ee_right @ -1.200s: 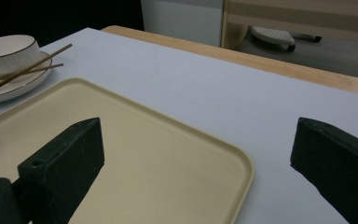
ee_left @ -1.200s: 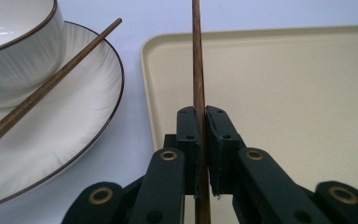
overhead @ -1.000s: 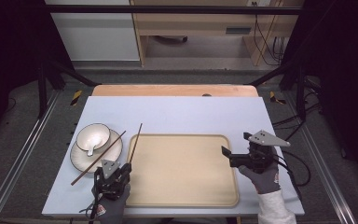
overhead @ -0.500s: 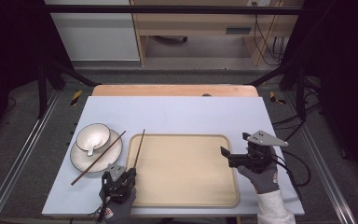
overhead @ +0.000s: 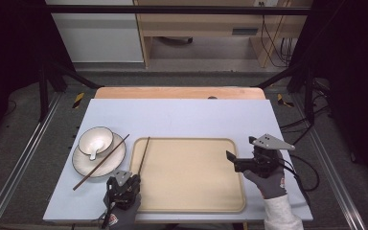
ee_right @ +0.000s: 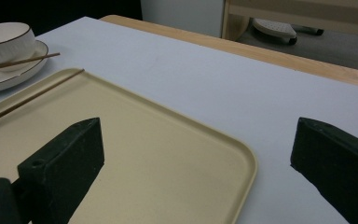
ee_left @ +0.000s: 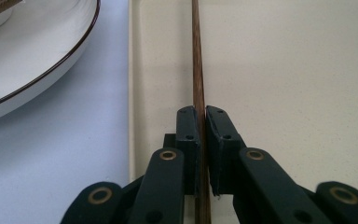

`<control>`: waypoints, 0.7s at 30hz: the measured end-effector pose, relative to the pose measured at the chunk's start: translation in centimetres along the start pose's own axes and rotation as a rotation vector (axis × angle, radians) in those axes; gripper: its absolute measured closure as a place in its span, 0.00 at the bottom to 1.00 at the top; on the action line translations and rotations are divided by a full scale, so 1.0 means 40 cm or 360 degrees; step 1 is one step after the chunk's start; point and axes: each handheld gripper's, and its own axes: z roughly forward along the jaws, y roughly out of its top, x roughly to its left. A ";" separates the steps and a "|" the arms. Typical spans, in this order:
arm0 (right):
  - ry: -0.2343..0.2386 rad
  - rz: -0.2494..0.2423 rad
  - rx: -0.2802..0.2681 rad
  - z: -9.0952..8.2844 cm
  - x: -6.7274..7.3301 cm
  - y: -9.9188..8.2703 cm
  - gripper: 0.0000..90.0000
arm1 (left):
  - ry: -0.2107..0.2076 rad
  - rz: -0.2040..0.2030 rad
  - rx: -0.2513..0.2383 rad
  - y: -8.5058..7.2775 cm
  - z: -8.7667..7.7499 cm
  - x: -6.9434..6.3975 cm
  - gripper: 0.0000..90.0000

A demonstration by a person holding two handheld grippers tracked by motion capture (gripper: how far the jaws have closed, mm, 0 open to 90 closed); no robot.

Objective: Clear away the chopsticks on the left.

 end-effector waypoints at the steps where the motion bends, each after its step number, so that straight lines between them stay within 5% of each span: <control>1: 0.0000 0.0000 0.0000 0.000 0.000 0.000 0.03 | -0.0001 0.0002 0.0001 0.000 0.000 0.000 0.93; 21: -0.0009 0.0006 -0.0013 -0.006 -0.003 0.002 0.03 | -0.0065 0.0035 -0.0043 0.041 -0.021 0.018 0.82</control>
